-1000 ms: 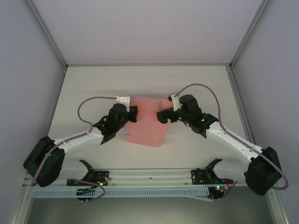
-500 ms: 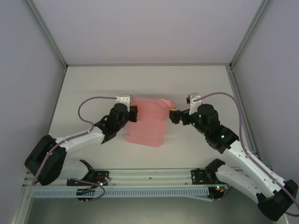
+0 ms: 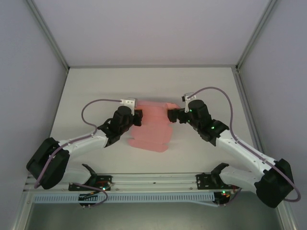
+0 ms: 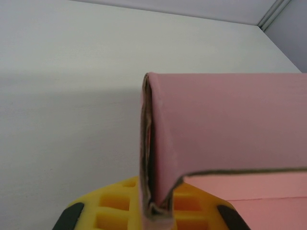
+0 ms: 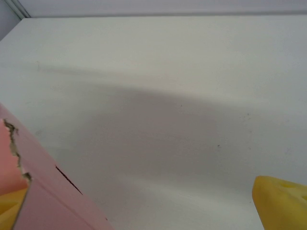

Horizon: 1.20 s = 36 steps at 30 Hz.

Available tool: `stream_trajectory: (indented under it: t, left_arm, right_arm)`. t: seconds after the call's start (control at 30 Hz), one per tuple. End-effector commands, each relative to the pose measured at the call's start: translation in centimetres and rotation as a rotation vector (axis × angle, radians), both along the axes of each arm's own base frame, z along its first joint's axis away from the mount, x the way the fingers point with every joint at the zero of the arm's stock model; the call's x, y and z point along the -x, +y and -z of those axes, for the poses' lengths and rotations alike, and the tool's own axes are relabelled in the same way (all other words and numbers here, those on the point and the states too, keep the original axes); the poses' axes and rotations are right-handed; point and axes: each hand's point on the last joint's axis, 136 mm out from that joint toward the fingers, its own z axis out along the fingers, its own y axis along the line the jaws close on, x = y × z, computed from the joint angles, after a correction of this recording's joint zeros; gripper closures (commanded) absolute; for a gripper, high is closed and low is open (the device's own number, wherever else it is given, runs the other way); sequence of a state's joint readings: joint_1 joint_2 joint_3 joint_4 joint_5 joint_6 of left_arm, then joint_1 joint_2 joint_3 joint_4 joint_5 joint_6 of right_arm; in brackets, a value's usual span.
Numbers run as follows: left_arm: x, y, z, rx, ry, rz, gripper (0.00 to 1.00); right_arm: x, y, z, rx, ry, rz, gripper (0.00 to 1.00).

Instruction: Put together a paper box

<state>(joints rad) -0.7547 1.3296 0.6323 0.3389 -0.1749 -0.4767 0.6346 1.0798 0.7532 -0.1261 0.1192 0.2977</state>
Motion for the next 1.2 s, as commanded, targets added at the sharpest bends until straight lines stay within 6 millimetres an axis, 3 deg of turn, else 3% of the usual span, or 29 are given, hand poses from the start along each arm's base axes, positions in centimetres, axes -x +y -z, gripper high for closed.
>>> stream_trajectory:
  t: [0.0,0.13,0.27,0.57,0.73,0.97,1.17]
  left_arm:
    - [0.0,-1.3,-1.0,0.048,-0.022,0.037,1.0]
    - [0.0,-1.4,-0.6,0.073,-0.006,0.029,1.0]
    - [-0.2,-1.0,-0.4,0.082,0.008,-0.007,1.0]
    - [-0.8,0.3,-0.2,0.036,0.007,-0.072,1.0]
    - [-0.9,0.4,-0.4,0.031,0.002,-0.08,1.0]
    - [-0.6,-0.1,-0.5,0.03,-0.001,-0.039,1.0]
    - [-0.2,-0.1,-0.9,0.042,-0.013,-0.025,1.0]
  right_arm:
    - [-1.4,1.1,-2.2,-0.168,-0.051,0.056,0.0]
    - [-1.5,1.5,-1.9,-0.31,-0.056,0.089,0.0]
    - [-0.4,0.9,-1.1,-0.321,-0.031,0.095,0.0]
    - [5.2,-3.0,1.7,-0.257,0.07,0.103,0.0]
    - [7.0,-5.6,3.7,-0.222,0.107,0.175,0.0]
    - [5.6,-5.3,4.3,-0.257,0.078,0.216,0.0]
    - [3.0,-4.2,3.1,-0.247,0.021,0.234,0.0]
